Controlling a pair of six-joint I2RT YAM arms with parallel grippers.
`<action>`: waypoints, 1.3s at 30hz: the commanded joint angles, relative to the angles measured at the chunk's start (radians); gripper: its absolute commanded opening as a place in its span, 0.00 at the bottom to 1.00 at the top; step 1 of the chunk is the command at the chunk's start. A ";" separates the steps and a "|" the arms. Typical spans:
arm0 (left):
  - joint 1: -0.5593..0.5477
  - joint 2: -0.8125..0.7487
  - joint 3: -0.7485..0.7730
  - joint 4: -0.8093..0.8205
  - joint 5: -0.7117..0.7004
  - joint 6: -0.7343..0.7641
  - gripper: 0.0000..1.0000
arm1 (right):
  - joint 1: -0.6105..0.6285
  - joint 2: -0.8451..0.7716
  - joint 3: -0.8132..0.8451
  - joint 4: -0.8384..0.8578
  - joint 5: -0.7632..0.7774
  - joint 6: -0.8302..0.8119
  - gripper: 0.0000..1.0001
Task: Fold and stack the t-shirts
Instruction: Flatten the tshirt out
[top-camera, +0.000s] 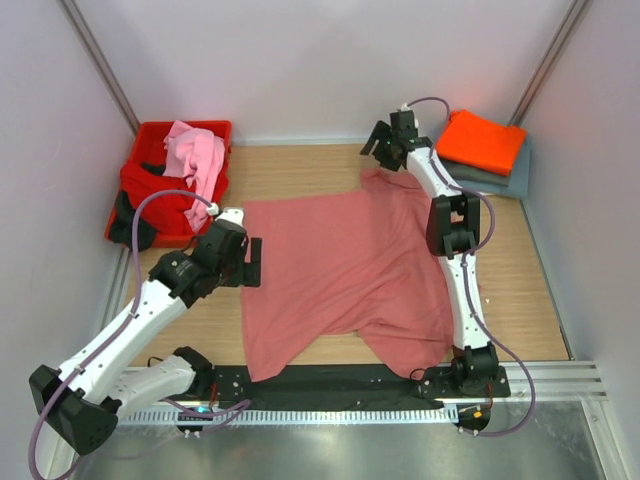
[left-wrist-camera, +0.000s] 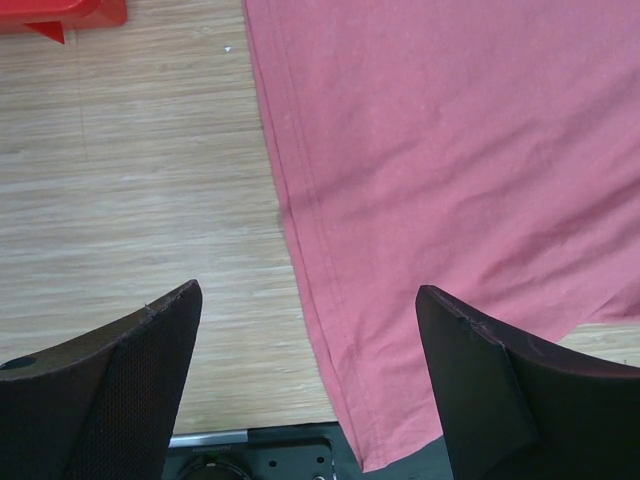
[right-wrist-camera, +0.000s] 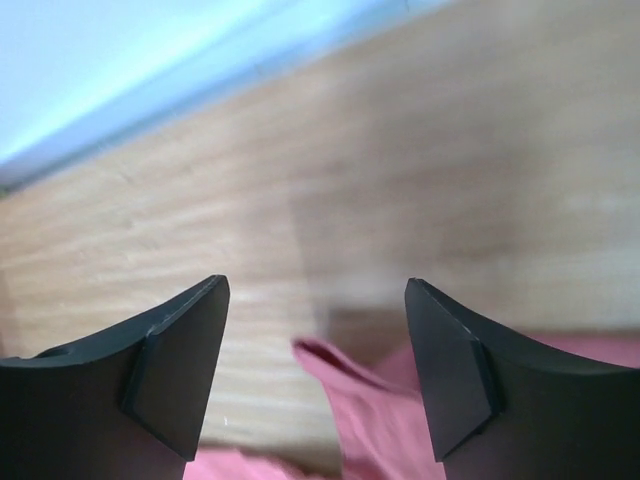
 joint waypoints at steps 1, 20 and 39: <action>0.009 -0.012 -0.003 0.038 0.013 0.012 0.88 | 0.043 0.011 0.107 0.237 0.099 -0.067 0.79; 0.015 -0.015 -0.003 0.041 0.028 0.015 0.84 | -0.179 -0.601 -0.576 0.110 0.158 -0.098 0.61; 0.000 -0.476 -0.046 0.017 -0.146 -0.092 0.80 | -0.220 -0.394 -0.543 0.078 -0.067 -0.183 0.53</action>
